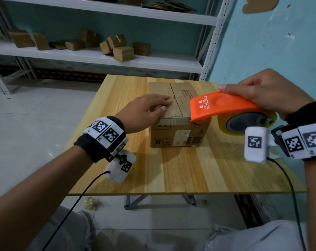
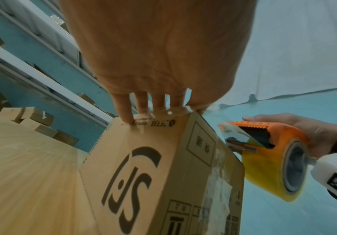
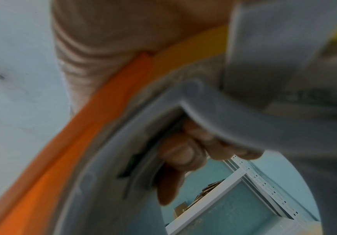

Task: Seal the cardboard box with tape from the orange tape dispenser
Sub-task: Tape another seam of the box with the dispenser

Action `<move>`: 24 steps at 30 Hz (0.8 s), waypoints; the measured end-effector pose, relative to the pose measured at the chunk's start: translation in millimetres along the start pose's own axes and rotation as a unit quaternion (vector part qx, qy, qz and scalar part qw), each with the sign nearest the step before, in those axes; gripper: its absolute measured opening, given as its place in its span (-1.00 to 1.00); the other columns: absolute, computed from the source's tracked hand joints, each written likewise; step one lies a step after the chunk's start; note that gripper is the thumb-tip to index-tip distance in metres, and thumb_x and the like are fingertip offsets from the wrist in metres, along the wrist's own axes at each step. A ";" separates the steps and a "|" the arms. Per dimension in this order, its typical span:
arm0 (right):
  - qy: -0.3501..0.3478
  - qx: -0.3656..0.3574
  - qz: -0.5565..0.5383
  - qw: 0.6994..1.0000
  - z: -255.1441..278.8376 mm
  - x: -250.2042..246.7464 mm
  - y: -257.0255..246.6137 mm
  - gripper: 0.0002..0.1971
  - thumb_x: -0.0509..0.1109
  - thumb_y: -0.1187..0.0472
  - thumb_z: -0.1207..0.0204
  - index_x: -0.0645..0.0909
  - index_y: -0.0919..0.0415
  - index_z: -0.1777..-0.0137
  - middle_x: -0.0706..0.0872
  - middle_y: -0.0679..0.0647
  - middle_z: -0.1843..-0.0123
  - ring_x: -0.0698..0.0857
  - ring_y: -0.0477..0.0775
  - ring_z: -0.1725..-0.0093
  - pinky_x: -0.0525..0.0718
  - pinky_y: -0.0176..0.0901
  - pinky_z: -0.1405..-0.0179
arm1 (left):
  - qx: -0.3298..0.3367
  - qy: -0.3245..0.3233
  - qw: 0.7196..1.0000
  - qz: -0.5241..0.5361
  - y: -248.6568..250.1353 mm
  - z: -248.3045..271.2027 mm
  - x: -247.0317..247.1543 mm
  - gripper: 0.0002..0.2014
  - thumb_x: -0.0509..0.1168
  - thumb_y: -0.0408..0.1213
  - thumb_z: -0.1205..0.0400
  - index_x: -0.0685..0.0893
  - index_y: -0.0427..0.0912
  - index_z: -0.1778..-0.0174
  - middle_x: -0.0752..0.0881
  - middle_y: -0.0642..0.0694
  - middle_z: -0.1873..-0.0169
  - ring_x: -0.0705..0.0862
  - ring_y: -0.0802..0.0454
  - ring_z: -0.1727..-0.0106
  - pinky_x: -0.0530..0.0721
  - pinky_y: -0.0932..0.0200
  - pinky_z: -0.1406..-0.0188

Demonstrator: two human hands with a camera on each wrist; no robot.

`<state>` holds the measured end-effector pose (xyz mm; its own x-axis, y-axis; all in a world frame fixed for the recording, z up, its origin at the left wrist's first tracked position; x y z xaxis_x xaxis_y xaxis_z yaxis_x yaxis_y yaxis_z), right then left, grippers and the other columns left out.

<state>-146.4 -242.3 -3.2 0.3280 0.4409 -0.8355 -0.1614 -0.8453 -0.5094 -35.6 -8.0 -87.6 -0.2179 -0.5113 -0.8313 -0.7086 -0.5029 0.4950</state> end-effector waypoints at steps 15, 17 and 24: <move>-0.020 0.012 0.028 0.999 -4.1 15.7 -23.6 -0.46 0.40 -0.34 -0.45 0.66 0.14 0.45 0.54 -0.09 0.72 0.57 0.00 0.50 0.40 -0.18 0.41 | -0.027 -0.047 0.996 -0.067 -3.0 -3.9 -19.6 -0.59 0.05 -0.26 -0.77 0.40 0.02 -0.57 0.36 0.16 -0.57 0.29 0.10 -0.57 0.22 0.22 -0.38; -0.017 0.008 0.039 0.999 -5.0 18.1 -26.7 -0.46 0.41 -0.33 -0.46 0.62 0.13 0.48 0.52 -0.08 0.69 0.56 -0.01 0.50 0.38 -0.19 0.42 | -0.036 -0.049 0.995 -0.075 -3.3 -5.9 -19.9 -0.59 0.05 -0.28 -0.77 0.40 0.02 -0.56 0.37 0.14 -0.57 0.30 0.07 -0.57 0.25 0.15 -0.43; -0.014 -0.003 0.056 0.998 -6.6 15.8 -29.6 -0.43 0.42 -0.34 -0.43 0.67 0.19 0.45 0.60 0.04 0.52 0.59 0.02 0.44 0.37 -0.16 0.42 | -0.023 0.024 0.992 -0.122 13.2 -0.1 -14.6 -0.59 0.06 -0.27 -0.75 0.41 -0.06 -0.54 0.41 0.01 -0.54 0.37 0.00 -0.52 0.39 0.06 -0.41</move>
<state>-130.3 -212.4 0.1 0.2822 0.3516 -0.8926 -0.1909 -0.8912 -0.4114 -41.8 -7.2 -69.0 -0.0111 -0.4028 -0.9152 -0.7048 -0.6461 0.2929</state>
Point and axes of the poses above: each hand's wrist, its own z-axis away from the middle knuckle, its own x-axis out of the palm, y = z × x, the point moved 3 cm from there along -z, towards the middle knuckle
